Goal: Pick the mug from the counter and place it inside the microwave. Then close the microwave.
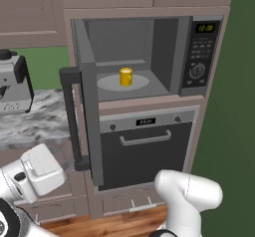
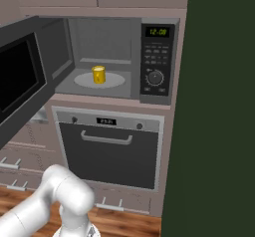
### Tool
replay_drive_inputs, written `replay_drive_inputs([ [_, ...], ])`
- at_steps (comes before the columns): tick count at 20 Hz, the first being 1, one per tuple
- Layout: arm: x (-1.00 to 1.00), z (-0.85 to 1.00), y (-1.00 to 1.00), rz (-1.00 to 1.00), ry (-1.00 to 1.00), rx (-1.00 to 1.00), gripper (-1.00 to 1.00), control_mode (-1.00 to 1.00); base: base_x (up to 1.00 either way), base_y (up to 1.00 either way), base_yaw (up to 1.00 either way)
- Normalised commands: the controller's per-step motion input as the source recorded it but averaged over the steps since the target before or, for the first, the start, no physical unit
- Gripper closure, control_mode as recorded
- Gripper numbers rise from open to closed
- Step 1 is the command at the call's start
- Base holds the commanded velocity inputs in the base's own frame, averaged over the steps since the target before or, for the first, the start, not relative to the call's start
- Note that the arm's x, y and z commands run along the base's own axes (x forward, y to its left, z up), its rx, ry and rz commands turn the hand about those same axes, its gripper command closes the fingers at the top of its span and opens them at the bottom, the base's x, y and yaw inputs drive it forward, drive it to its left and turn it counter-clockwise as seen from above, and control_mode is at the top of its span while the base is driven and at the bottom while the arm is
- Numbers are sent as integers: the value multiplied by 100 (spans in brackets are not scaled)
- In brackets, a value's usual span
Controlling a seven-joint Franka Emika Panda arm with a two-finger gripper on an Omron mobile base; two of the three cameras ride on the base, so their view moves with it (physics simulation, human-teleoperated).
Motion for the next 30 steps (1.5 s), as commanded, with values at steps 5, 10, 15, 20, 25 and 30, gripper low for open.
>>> replay_drive_inputs([
  [5, 37, -1, 15, 0, 0, 0, -100, -100, 0, 0, 0],
  [10, 45, -9, 13, 0, 0, 0, -100, -100, 0, 0, 0],
  [15, 47, -19, 10, 0, 0, 0, -100, -100, 0, 0, 0],
  [20, 8, -3, 4, 0, 0, 0, -100, -100, 0, 0, 0],
  [25, -11, 0, -8, 0, 0, 0, -100, -100, 0, 0, 0],
  [30, -3, 3, -32, 0, 0, 0, -100, -100, 0, 0, 0],
])
